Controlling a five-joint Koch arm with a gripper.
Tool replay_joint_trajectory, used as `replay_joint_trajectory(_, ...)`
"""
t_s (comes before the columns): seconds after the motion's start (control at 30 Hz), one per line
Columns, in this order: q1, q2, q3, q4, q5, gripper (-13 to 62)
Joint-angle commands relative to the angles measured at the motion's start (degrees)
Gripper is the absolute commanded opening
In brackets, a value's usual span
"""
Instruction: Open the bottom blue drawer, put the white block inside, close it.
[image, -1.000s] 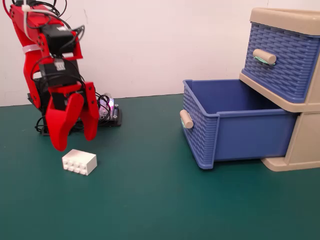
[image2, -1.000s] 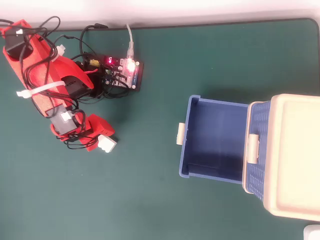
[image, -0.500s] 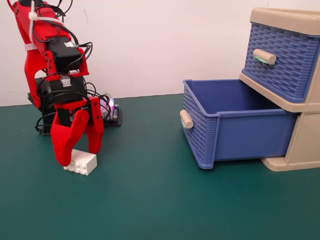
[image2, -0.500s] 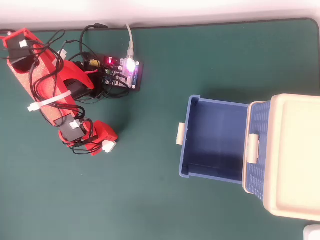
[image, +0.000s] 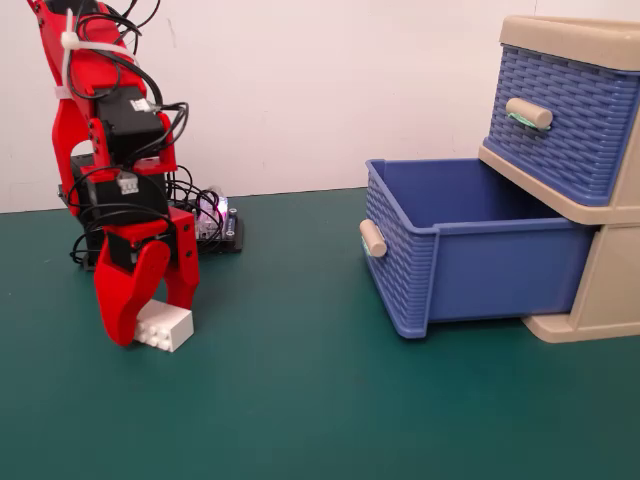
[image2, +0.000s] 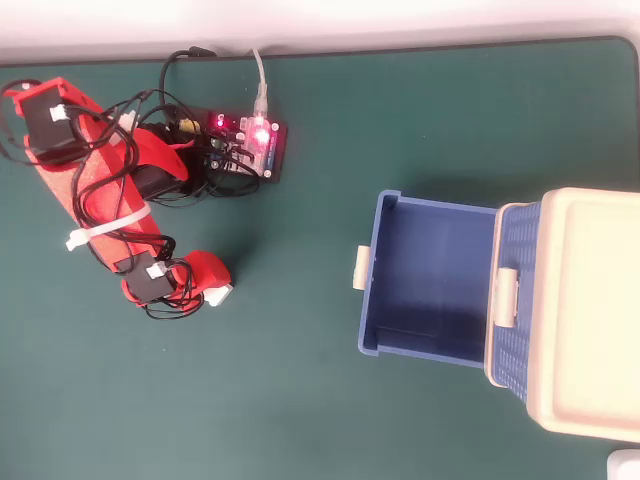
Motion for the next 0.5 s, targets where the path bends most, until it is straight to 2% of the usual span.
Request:
replay_joint_trajectory(0.0,-0.4,1.0,-1.6,0.1,-3.2,26.5)
replay_joint_trajectory(0.13,-0.4,0.9,-1.8,0.1,-3.7,25.1)
replay_joint_trajectory(0.23,-0.4,0.6,-2.1,0.1,-5.2,11.6)
replay_joint_trajectory(0.33,-0.6,0.7,-2.1,0.1,-5.2,-5.9)
replay_joint_trajectory(0.37,-0.8,0.8,-2.1,0.0,-4.8,-8.6)
replay_joint_trajectory(0.47,-0.8,0.8,-2.1,0.1,-4.7,-8.3)
